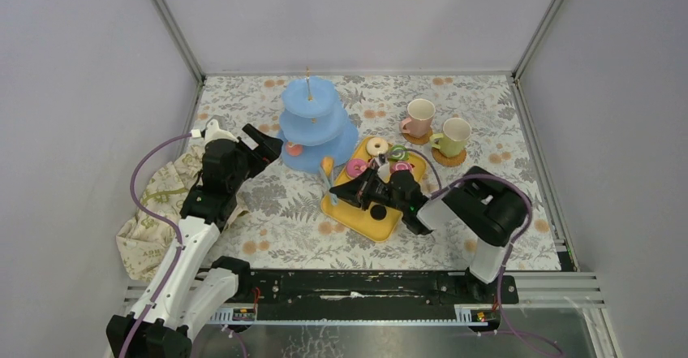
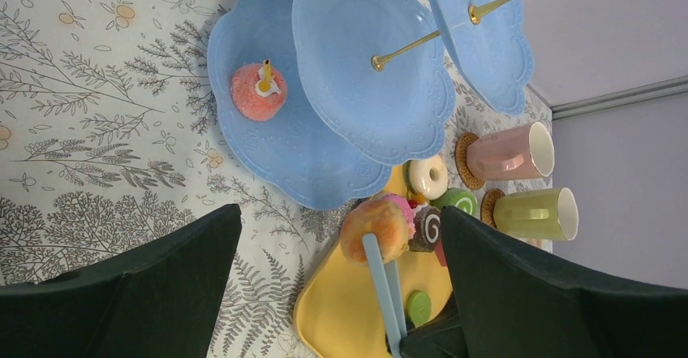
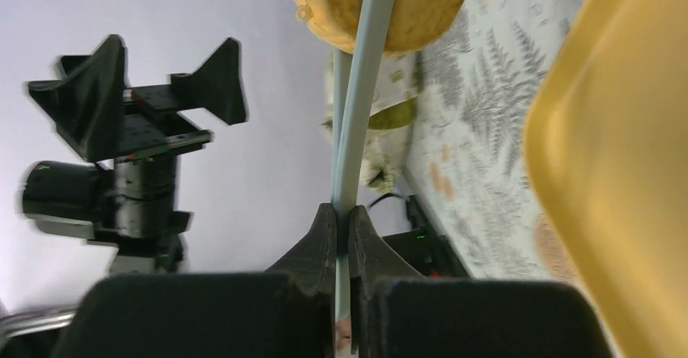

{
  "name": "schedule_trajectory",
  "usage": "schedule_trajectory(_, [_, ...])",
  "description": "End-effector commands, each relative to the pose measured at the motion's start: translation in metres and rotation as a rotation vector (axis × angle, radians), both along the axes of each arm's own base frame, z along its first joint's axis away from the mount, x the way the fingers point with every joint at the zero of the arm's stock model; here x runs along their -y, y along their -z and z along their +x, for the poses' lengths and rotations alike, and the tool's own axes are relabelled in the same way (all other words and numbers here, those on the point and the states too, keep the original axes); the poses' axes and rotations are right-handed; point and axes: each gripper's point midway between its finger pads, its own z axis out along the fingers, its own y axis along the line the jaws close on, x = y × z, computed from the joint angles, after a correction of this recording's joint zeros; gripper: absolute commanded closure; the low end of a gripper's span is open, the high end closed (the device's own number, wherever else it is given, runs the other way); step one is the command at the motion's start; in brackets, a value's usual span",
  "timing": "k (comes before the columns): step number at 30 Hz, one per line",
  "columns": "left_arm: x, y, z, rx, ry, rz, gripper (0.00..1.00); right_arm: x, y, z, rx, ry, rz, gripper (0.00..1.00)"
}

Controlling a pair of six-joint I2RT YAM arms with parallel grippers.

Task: Serve the afternoon tea
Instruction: Place the desert on the desert table.

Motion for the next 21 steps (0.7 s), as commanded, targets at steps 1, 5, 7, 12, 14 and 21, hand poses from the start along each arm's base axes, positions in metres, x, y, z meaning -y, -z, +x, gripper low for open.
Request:
schedule_trajectory(1, [-0.001,-0.02,0.004,0.059,0.0,0.017,0.0,0.009,-0.01,0.01,0.167,-0.011,-0.179,1.0])
schedule_trajectory(5, [0.001,-0.017,0.004,0.057,0.002,0.008,0.0,0.022,-0.006,0.013,0.221,-0.006,-0.355,1.0])
schedule_trajectory(7, [0.002,-0.017,0.005,0.056,0.006,0.002,0.0,0.025,-0.007,0.014,0.25,-0.016,-0.42,1.0])
schedule_trajectory(12, [0.002,-0.019,0.006,0.06,0.009,0.0,0.0,0.038,-0.009,0.022,0.312,-0.018,-0.586,1.0])
schedule_trajectory(14, [0.002,-0.019,0.005,0.06,0.008,0.001,0.0,0.044,-0.008,0.025,0.324,-0.016,-0.648,1.0])
schedule_trajectory(21, [0.003,-0.019,0.006,0.058,0.007,-0.002,0.0,0.057,-0.005,0.038,0.368,-0.008,-0.796,1.0])
